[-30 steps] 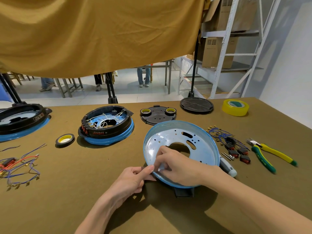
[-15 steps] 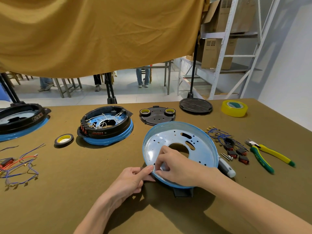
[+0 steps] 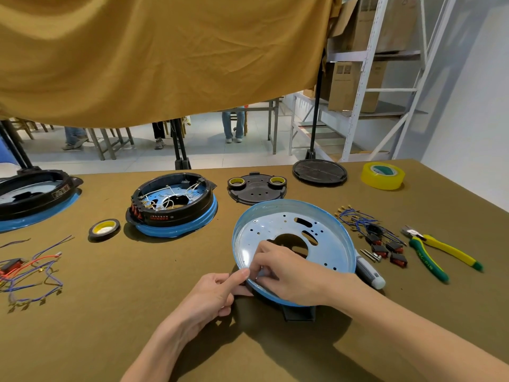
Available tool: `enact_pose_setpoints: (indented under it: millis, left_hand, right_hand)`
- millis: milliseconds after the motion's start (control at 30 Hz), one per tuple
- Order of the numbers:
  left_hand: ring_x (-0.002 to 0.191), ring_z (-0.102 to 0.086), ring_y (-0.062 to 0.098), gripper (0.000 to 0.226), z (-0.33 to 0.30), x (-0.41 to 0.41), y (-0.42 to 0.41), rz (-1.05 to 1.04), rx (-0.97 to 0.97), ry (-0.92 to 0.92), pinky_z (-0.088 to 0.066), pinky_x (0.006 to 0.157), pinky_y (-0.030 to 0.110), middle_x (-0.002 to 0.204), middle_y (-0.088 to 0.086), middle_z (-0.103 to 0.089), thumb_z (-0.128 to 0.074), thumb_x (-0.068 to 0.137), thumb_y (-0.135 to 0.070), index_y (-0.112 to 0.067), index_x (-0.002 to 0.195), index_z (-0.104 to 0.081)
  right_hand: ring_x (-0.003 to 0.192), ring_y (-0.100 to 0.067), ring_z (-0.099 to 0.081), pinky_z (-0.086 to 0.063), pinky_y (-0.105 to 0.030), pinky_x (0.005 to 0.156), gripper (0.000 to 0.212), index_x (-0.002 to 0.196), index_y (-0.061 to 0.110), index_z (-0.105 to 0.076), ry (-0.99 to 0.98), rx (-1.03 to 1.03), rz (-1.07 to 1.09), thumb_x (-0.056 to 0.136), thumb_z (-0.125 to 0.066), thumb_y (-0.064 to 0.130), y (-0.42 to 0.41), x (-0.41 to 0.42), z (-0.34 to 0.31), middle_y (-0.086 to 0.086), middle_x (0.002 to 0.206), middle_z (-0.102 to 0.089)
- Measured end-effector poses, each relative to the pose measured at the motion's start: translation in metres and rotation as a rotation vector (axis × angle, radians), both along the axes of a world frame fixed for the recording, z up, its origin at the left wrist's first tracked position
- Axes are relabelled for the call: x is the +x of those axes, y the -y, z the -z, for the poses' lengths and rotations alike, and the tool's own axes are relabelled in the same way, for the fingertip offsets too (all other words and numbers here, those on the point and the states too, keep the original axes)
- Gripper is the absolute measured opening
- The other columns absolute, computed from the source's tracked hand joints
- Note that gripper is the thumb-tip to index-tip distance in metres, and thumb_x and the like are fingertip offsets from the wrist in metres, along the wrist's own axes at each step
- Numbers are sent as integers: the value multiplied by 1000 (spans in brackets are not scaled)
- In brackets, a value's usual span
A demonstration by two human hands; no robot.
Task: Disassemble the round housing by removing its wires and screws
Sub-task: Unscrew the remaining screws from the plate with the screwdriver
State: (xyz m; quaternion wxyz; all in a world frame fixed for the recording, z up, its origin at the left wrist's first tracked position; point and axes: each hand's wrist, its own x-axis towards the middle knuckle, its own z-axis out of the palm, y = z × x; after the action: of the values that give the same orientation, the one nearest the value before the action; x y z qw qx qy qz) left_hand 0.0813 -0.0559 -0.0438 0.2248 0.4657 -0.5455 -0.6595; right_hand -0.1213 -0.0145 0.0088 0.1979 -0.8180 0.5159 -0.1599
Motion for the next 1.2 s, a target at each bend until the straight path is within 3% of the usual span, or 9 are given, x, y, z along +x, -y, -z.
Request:
enact_pose_setpoints:
  millis: [100, 333, 400, 500, 600, 733, 1033, 1133, 1200]
  left_hand:
    - [48, -41, 6, 81, -1, -1, -1, 0, 25, 6, -40, 49, 18, 82, 18, -70, -71, 60, -75, -12, 110, -79]
    - [49, -39, 6, 71, -5, -2, -3, 18, 42, 20, -40, 50, 18, 108, 26, -76, -65, 72, -69, -13, 115, -76]
    - [50, -38, 5, 71, -7, -2, -3, 38, 59, 19, -40, 51, 17, 106, 14, -80, -63, 75, -69, -14, 120, -72]
    - [52, -43, 5, 75, -7, -1, -3, 62, 34, 55, -46, 58, 20, 109, 4, -81, -61, 75, -73, -19, 126, -67]
    - [54, -44, 6, 82, -7, 1, -4, 65, -9, 34, -50, 60, 23, 109, 5, -80, -64, 69, -77, -22, 129, -63]
    - [52, -40, 6, 81, -8, 1, -6, 58, -18, -53, -50, 57, 21, 108, 8, -80, -68, 67, -74, -20, 127, -63]
    - [54, -42, 7, 83, -3, -2, -6, -17, -23, -46, -50, 59, 23, 102, 15, -79, -67, 64, -79, -20, 123, -68]
    - [54, -43, 7, 82, 2, -2, -2, -22, -5, -47, -50, 59, 24, 102, 12, -80, -68, 66, -77, -19, 123, -69]
    - [55, -47, 7, 81, 5, -3, 0, -29, -4, -50, -52, 59, 24, 103, 12, -80, -69, 66, -75, -19, 124, -68]
  right_hand:
    - [84, -2, -51, -43, -15, 66, 12, 108, 30, -63, -16, -28, 45, 97, -66, 31, 0, -2, 0, 18, 100, -42]
    - [89, 3, -48, -39, -13, 67, 10, 108, 25, -64, -68, -16, 13, 100, -60, 30, 4, 0, 1, 20, 99, -39]
    - [88, 10, -46, -42, -11, 67, 14, 112, 28, -65, -25, -8, 3, 98, -64, 31, 2, -3, 0, 22, 99, -41]
    - [85, 3, -49, -44, -13, 69, 19, 112, 27, -72, 45, -39, 0, 94, -70, 32, -2, -7, -2, 20, 98, -46]
    - [81, -6, -52, -45, -18, 67, 19, 108, 28, -79, 114, -94, 16, 91, -73, 34, -4, -9, -2, 15, 97, -54]
    - [78, -6, -53, -44, -18, 67, 14, 102, 25, -82, 164, -125, 22, 90, -76, 28, -6, -6, -2, 13, 94, -57]
    - [86, -1, -49, -38, -8, 74, 16, 114, 22, -66, -8, -197, -26, 103, -55, 28, -10, -1, -4, 16, 111, -50]
    - [90, -2, -54, -45, -14, 77, 13, 113, 21, -64, 105, -205, 32, 103, -56, 23, -9, -5, -3, 16, 105, -56]
    - [86, -7, -63, -54, -23, 75, 12, 109, 17, -67, 317, -200, 123, 102, -58, 15, -9, -8, -1, 11, 97, -67]
